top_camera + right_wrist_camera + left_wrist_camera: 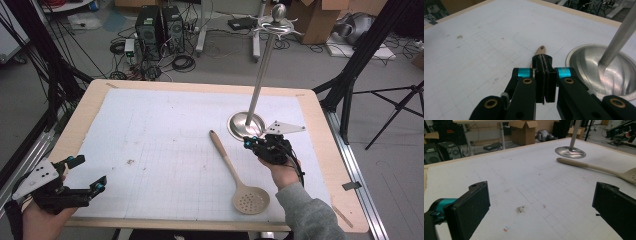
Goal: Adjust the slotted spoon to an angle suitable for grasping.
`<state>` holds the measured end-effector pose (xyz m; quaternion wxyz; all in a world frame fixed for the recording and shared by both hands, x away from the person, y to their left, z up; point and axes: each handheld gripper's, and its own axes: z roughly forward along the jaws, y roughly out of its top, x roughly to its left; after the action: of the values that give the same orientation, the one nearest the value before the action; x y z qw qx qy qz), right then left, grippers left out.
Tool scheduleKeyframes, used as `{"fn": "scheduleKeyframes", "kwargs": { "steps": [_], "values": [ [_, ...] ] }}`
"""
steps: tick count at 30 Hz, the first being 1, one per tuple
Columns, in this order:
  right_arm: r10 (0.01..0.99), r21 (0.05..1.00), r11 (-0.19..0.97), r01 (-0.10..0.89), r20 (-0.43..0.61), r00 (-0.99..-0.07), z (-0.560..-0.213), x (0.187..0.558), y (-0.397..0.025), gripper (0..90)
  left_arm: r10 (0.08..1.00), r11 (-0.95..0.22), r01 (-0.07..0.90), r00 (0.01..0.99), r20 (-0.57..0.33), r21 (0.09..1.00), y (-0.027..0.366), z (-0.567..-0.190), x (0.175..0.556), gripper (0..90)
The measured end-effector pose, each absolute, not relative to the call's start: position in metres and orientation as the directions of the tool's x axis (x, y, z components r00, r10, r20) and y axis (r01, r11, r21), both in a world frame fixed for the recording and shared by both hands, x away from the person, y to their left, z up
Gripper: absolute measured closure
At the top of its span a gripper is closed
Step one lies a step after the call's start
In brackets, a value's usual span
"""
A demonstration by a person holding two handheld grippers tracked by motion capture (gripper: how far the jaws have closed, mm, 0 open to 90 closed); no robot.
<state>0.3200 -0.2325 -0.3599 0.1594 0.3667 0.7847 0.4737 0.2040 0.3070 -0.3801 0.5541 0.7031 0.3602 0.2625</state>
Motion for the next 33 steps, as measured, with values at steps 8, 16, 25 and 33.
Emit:
{"fn": "scheduleKeyframes", "kwargs": {
  "steps": [8,16,25,33],
  "values": [
    [0.734,0.846,0.292,0.445,0.1,-0.672,-0.365,0.329,-0.225,90.0,0.796,-0.129,0.223,0.605,-0.033,0.966,0.305,-0.382,0.205,1.7],
    [0.726,0.813,0.333,0.477,0.102,-0.681,-0.372,0.341,-0.214,90.0,0.794,-0.147,0.221,0.608,-0.018,0.964,0.303,-0.382,0.204,1.7],
    [0.736,0.779,0.373,0.504,0.082,-0.672,-0.384,0.355,-0.2,90.0,0.785,-0.165,0.201,0.62,0.005,0.966,0.302,-0.379,0.202,1.7],
    [0.733,0.753,0.408,0.517,0.068,-0.677,-0.393,0.363,-0.197,90.0,0.786,-0.167,0.207,0.618,0.003,0.964,0.302,-0.381,0.203,1.7]
  ]
}}
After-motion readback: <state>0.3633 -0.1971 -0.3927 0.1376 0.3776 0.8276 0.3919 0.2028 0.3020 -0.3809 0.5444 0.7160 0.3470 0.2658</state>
